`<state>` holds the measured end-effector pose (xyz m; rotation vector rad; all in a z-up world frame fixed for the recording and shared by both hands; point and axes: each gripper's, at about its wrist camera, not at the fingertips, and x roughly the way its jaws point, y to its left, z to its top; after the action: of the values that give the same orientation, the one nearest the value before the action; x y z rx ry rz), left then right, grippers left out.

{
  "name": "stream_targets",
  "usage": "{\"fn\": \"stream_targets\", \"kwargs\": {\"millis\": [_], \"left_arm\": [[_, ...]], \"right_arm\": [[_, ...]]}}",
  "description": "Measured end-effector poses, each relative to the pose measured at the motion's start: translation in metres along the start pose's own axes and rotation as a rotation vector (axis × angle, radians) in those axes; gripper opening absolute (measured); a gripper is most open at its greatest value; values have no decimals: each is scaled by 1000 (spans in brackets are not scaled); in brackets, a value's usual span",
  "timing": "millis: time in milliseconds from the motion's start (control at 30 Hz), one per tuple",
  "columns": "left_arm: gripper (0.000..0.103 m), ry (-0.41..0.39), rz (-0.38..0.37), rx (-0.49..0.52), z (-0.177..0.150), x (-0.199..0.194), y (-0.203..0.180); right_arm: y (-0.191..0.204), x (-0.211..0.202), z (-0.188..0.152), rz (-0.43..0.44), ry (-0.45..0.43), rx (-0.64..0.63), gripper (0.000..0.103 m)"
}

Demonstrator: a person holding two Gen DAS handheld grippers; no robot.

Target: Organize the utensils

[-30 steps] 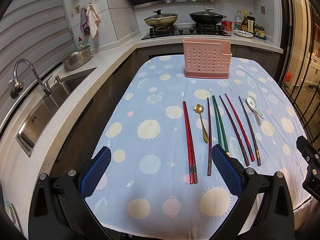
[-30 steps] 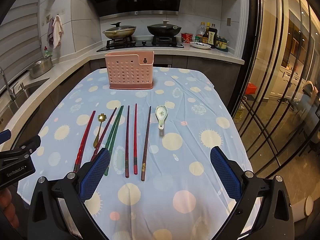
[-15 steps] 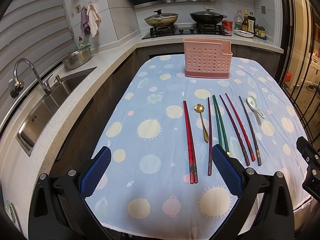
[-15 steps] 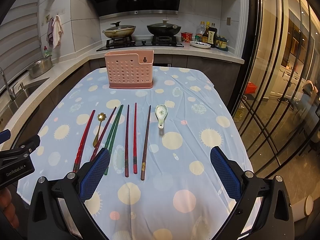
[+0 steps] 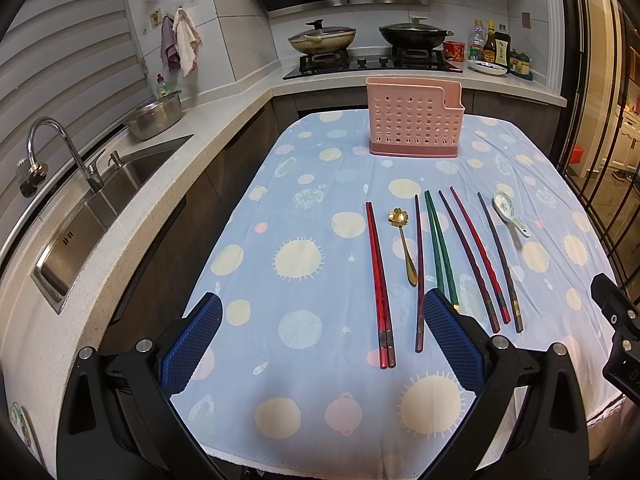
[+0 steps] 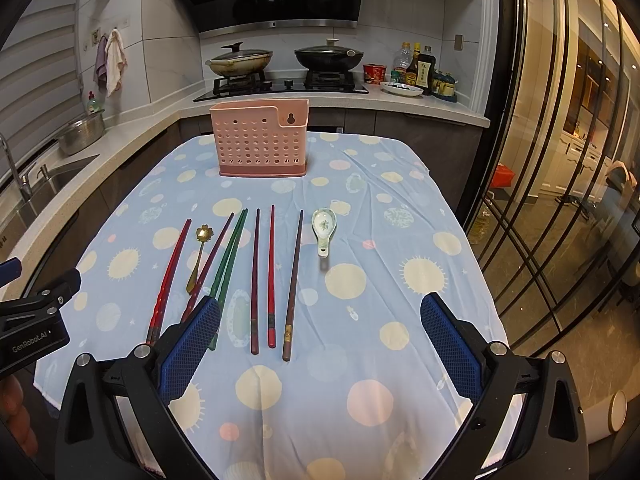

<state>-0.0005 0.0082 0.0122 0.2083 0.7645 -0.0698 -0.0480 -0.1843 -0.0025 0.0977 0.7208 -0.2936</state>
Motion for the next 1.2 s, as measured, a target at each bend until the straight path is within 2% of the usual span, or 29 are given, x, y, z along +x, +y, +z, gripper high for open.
{"fn": "stream_targets", "kwargs": {"millis": [733,1200], "left_arm": [[96,11,-18,7,-3,14,-10],[96,161,-57,-15,-15,92,-8]], "right_arm": [[0,7,0,2,13,5,96],[-12,72,-11,-21,103,43,95]]}}
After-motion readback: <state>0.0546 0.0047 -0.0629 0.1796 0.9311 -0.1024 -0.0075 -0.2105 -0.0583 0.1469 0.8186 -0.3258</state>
